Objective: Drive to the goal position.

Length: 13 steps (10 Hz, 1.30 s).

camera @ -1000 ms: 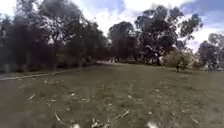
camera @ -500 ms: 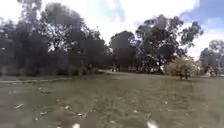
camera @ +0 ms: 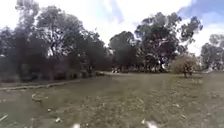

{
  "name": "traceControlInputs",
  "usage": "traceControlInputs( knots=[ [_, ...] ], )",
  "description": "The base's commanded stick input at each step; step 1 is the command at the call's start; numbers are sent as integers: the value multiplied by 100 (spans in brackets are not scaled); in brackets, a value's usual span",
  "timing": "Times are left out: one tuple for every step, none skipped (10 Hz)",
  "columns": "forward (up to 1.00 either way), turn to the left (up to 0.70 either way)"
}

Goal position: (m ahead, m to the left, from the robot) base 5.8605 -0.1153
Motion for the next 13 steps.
traceControlInputs(
  knots=[
    [70,0],
    [70,0],
    [70,0],
    [70,0],
    [70,0],
    [70,0],
    [70,0],
    [70,0],
    [70,0],
    [70,0],
    [70,0],
    [70,0],
    [70,0]
  ],
)
